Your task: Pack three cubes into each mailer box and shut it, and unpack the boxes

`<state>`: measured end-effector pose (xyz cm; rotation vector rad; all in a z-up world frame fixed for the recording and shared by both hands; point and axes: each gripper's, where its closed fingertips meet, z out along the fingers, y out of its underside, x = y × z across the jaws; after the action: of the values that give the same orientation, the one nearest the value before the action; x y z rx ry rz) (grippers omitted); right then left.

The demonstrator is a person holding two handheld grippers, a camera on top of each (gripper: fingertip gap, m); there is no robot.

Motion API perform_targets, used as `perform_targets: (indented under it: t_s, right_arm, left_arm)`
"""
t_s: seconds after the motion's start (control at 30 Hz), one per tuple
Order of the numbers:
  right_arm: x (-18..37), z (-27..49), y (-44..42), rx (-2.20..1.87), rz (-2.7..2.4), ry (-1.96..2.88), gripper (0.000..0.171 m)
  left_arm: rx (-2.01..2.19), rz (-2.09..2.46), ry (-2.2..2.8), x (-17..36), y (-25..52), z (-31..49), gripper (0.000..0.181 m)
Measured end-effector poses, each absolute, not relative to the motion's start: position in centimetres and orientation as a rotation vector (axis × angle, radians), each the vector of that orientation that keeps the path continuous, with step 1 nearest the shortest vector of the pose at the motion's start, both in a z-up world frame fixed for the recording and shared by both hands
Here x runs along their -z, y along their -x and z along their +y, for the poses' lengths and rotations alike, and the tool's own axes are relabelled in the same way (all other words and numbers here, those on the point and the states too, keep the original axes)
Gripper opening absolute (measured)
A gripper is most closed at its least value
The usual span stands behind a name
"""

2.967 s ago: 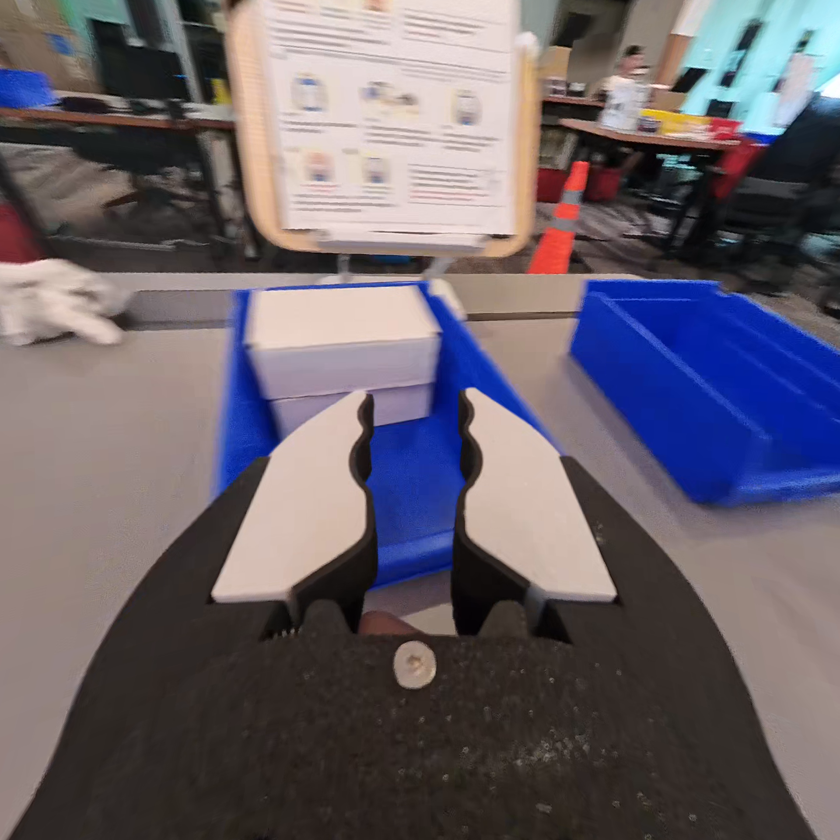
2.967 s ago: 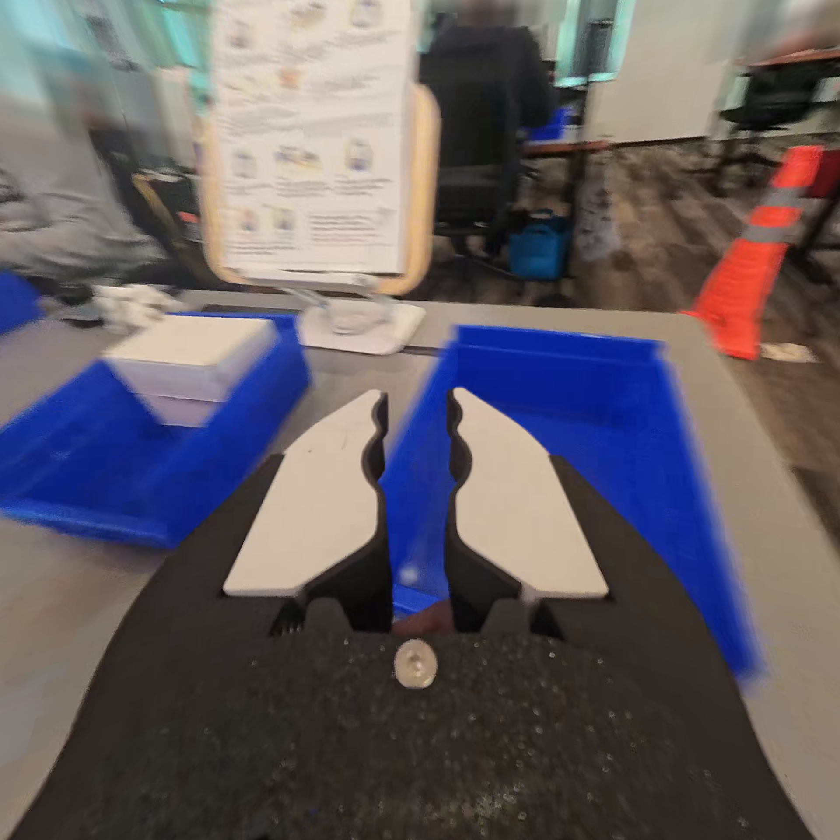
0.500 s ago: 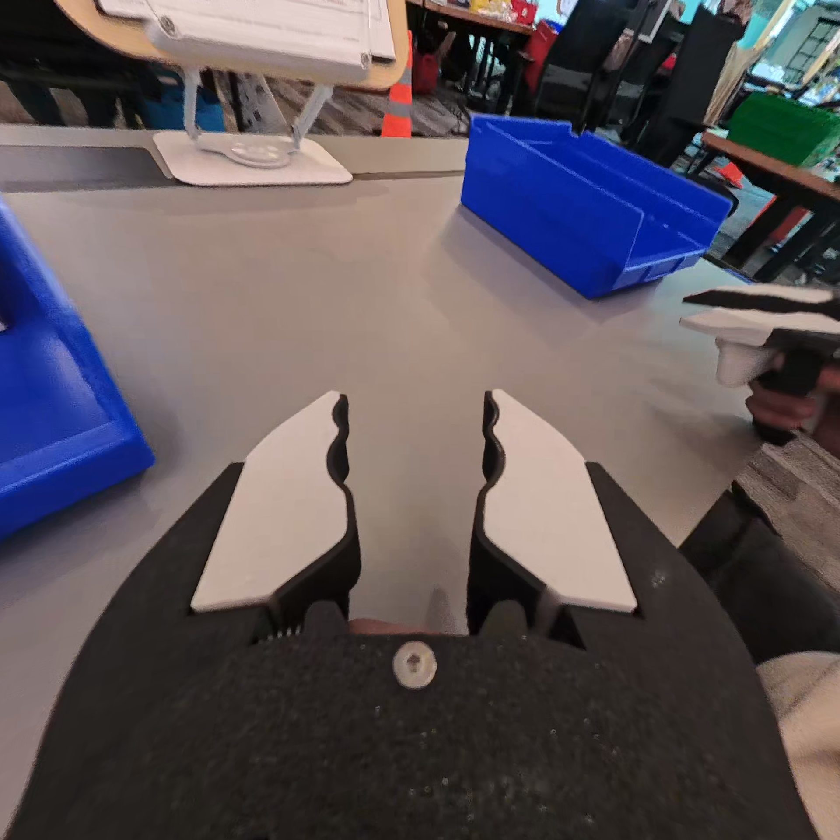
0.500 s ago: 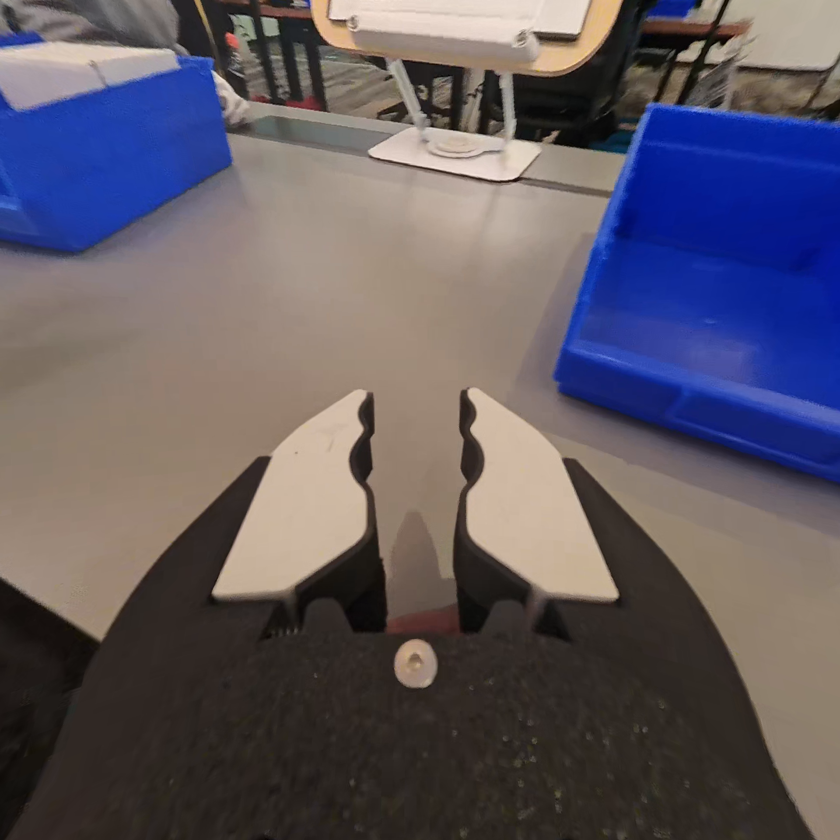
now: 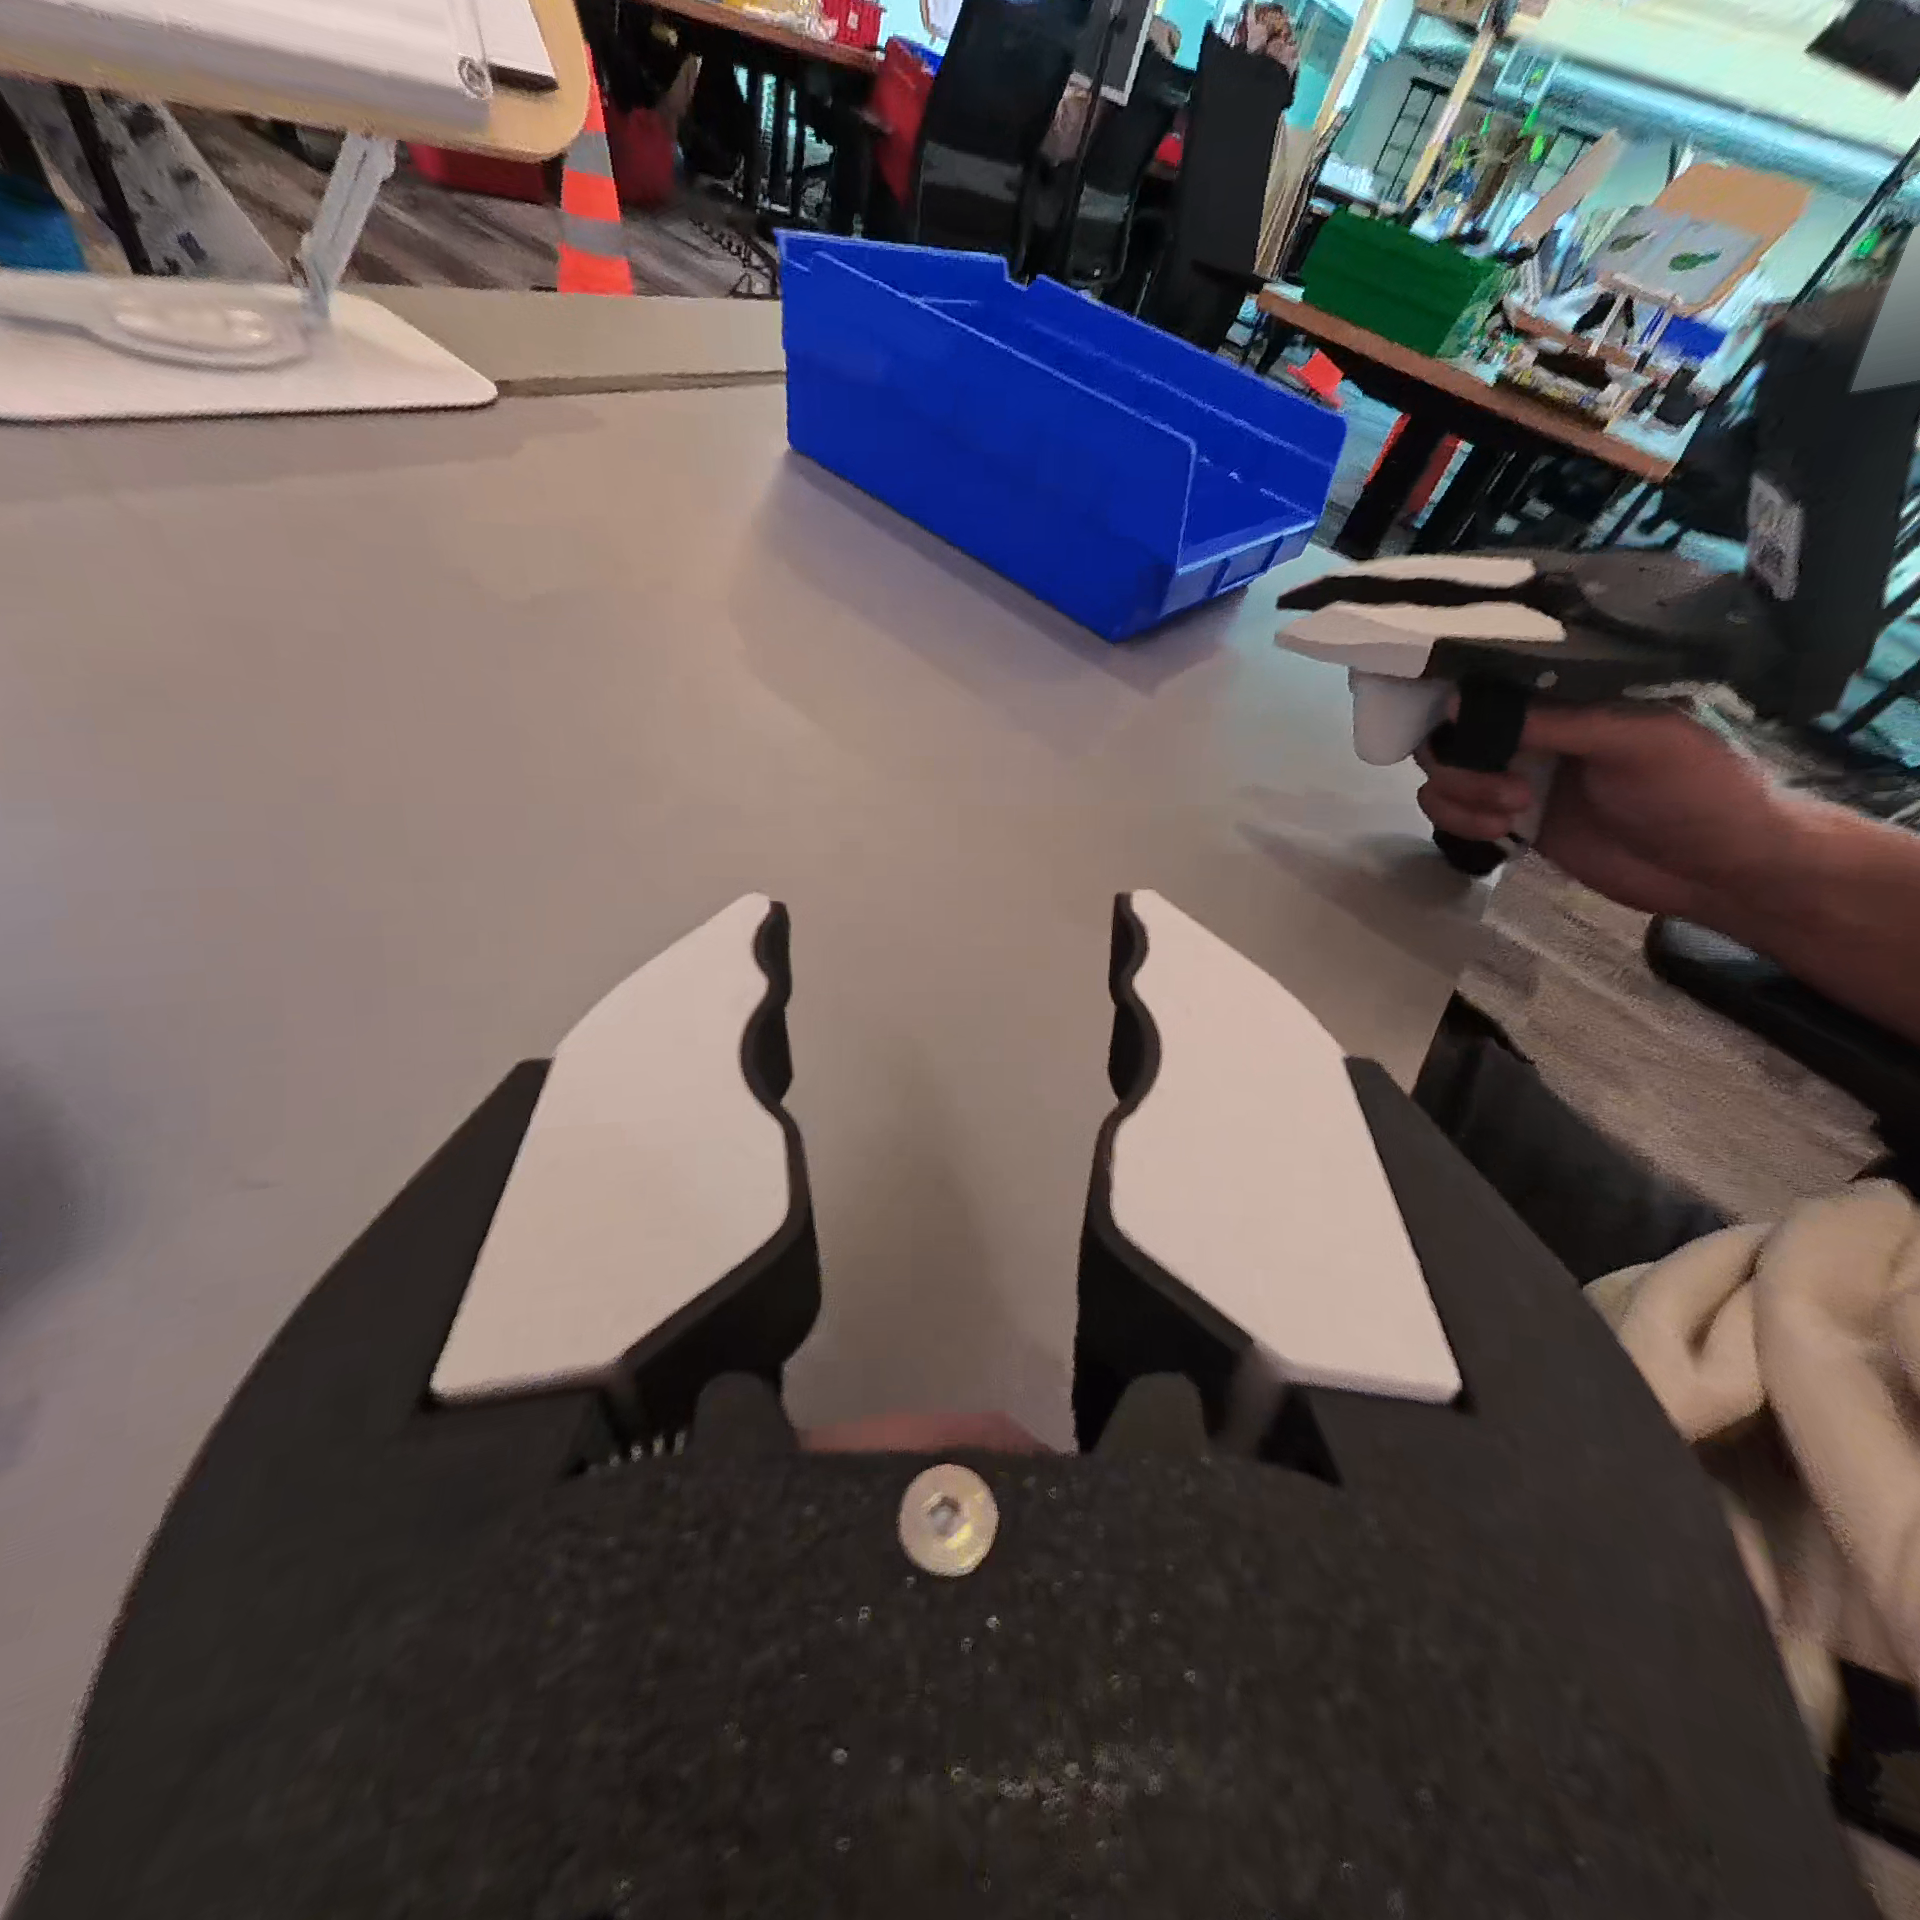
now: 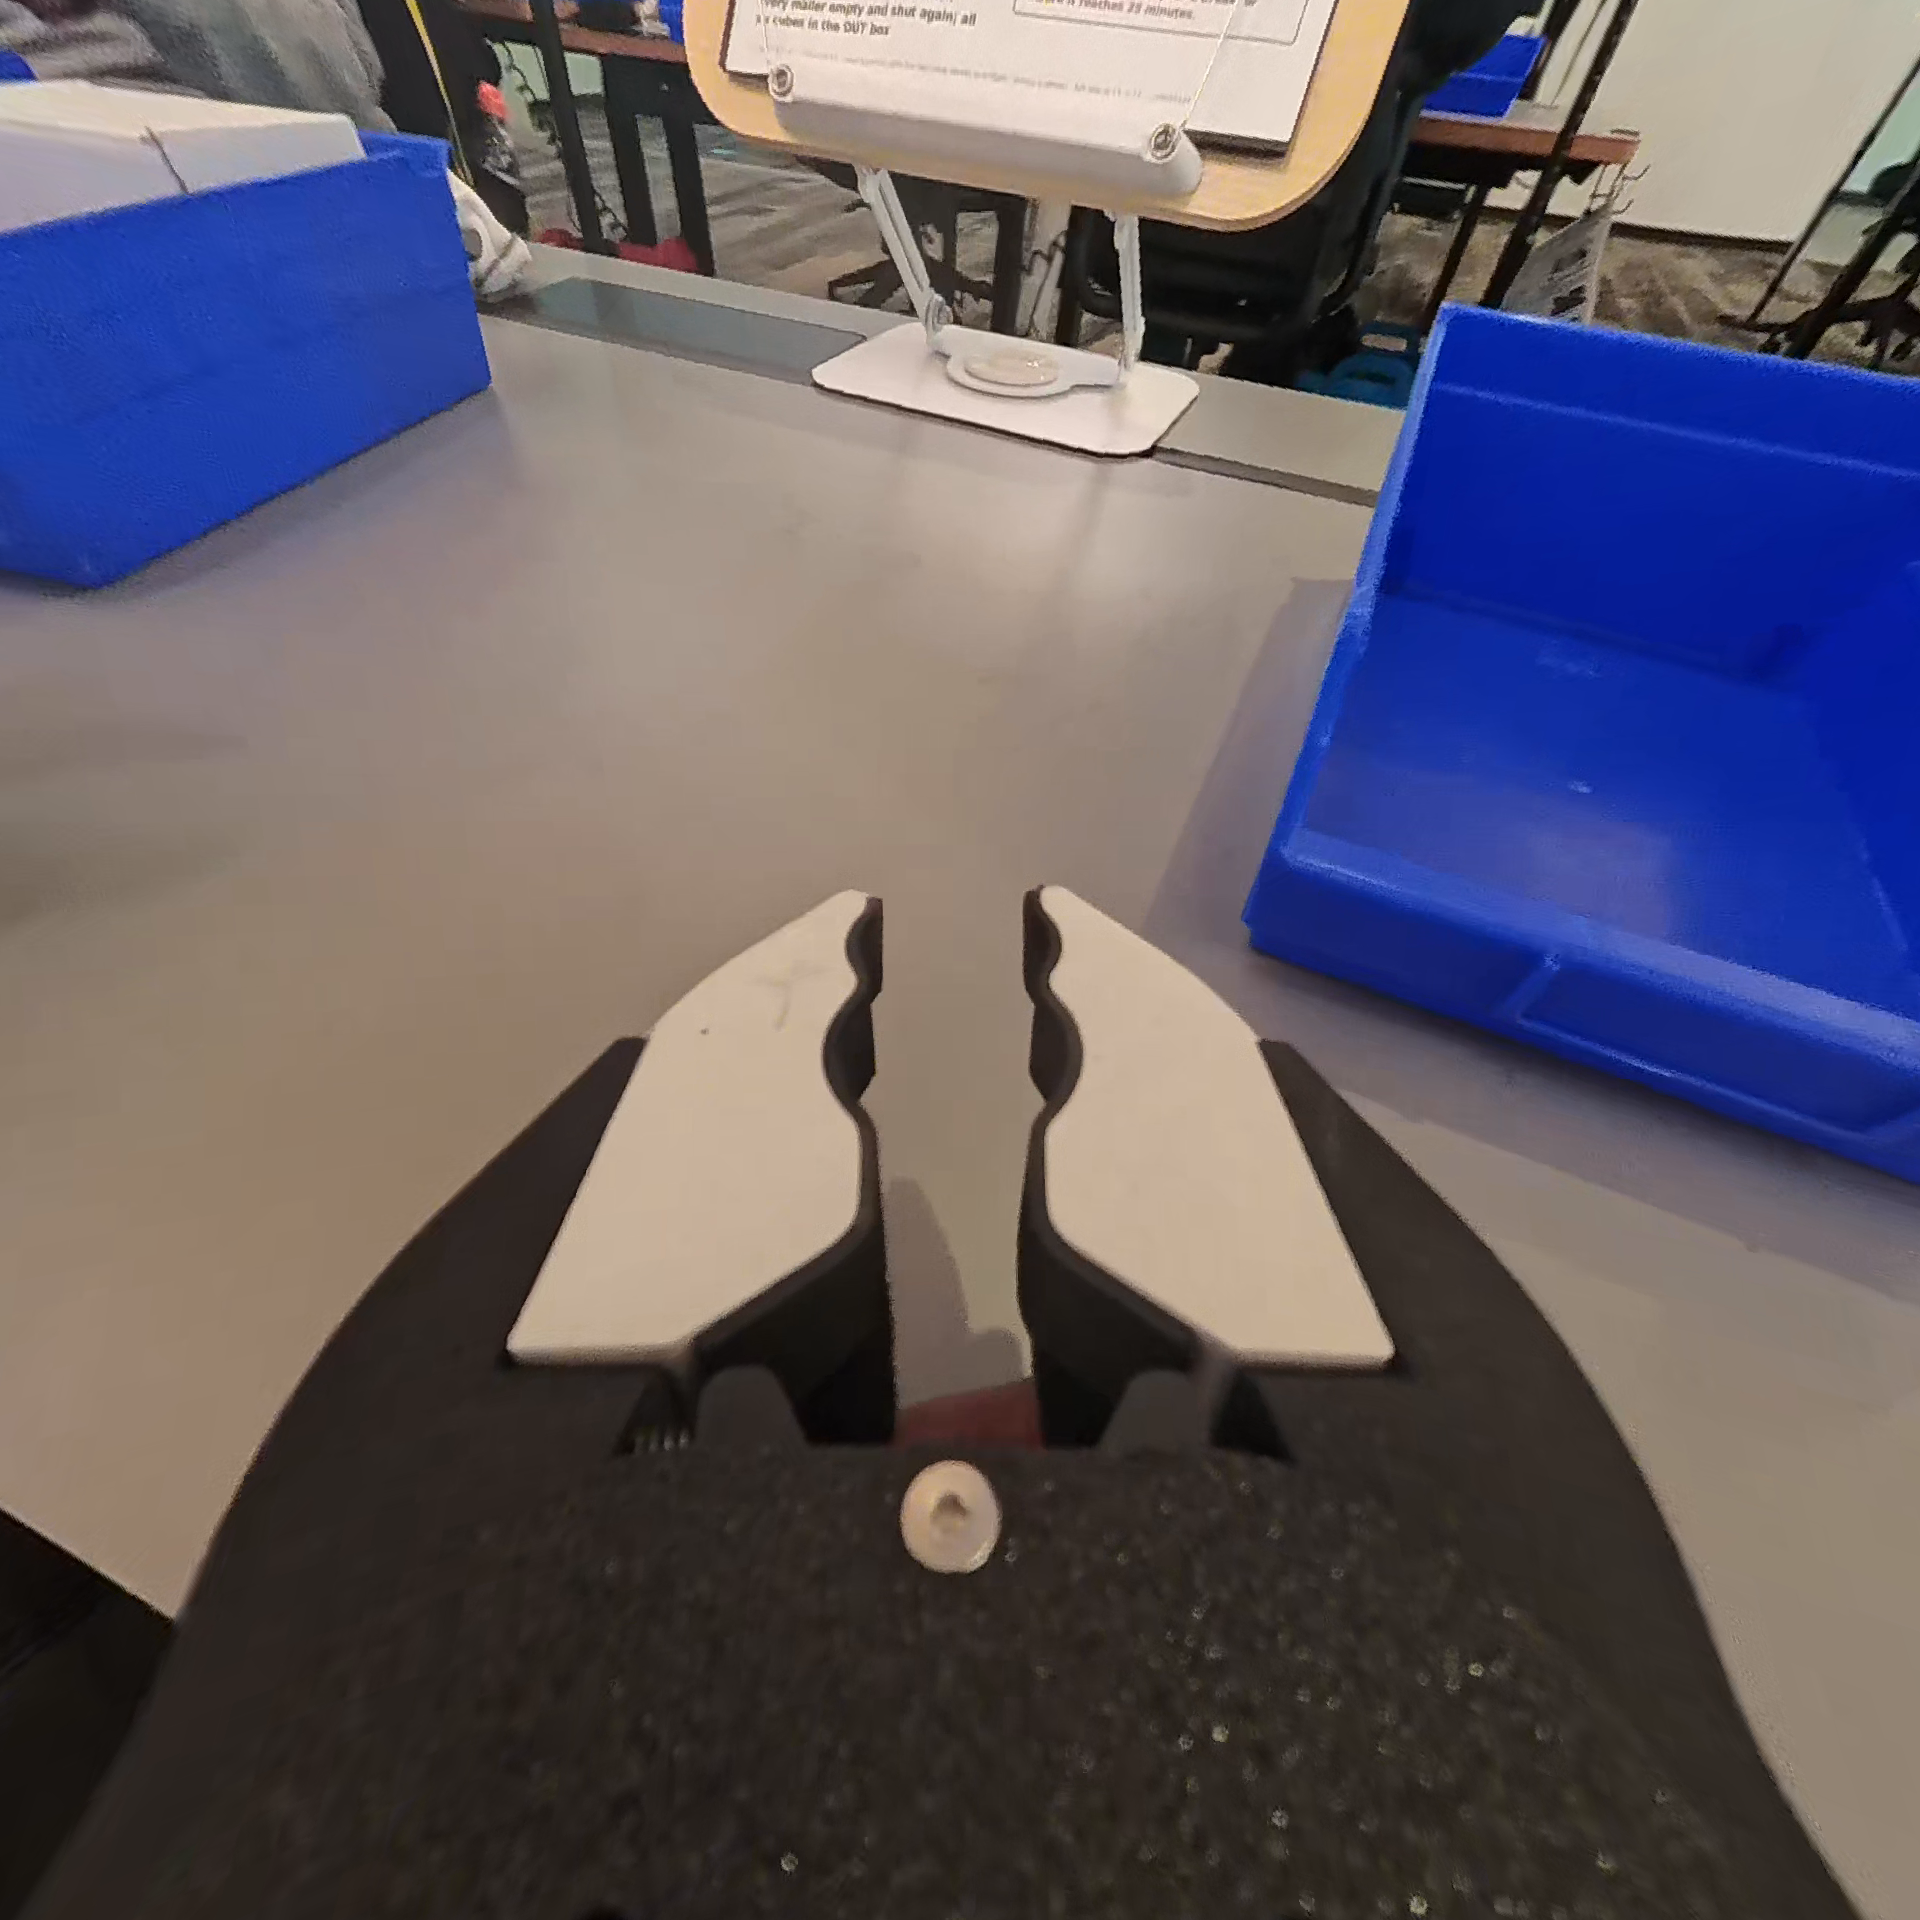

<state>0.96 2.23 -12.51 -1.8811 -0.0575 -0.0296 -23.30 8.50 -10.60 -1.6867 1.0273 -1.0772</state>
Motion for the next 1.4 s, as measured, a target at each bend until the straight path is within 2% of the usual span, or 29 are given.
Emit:
perform_targets:
  t_s: [0.17,0.4,0.5,0.57,0.67,0.77,0.87,0.97,1.23,1.3,1.4]
  right_arm:
    - [12.5,3.1,0.6,-0.134,-0.035,1.888,0.025]
    - [12.5,4.7,3.6,-0.266,-0.104,1.911,0.027]
    - [13.4,4.5,4.9,-0.360,-0.105,1.942,0.027]
    - [13.6,4.2,5.6,-0.427,-0.091,1.952,0.027]
    - [13.8,3.9,5.7,-0.458,-0.079,1.972,0.028]
    - [14.4,3.8,4.9,-0.446,-0.043,2.001,0.028]
    - [14.5,3.6,4.5,-0.493,0.039,2.003,0.028]
    - [14.6,3.2,4.5,-0.551,0.087,1.996,0.028]
    - [14.7,3.0,4.9,-0.560,0.079,1.999,0.028]
    - [14.7,3.2,5.2,-0.590,0.076,1.997,0.028]
    - [14.8,3.3,5.8,-0.648,0.060,2.006,0.027]
  left_arm:
    - [0.989,1.120,1.650,10.9,24.5,7.3,0.070]
    - [1.149,1.149,1.588,7.5,26.7,5.3,0.090]
    - [0.882,1.304,1.647,5.4,30.7,9.8,0.097]
    - [0.611,1.370,1.750,4.0,34.0,16.1,0.091]
    - [0.473,1.489,1.819,1.6,36.4,25.2,0.099]
    - [0.168,1.712,1.832,2.3,37.5,33.9,0.105]
    - [0.115,1.945,1.784,4.1,36.6,38.4,0.095]
    - [0.034,2.103,1.866,6.9,37.0,41.1,0.111]
    - [-0.061,2.258,1.938,11.5,38.3,43.9,0.124]
    - [-0.081,2.268,1.967,12.8,38.9,44.3,0.133]
    - [0.013,2.258,2.005,13.2,38.7,44.1,0.138]
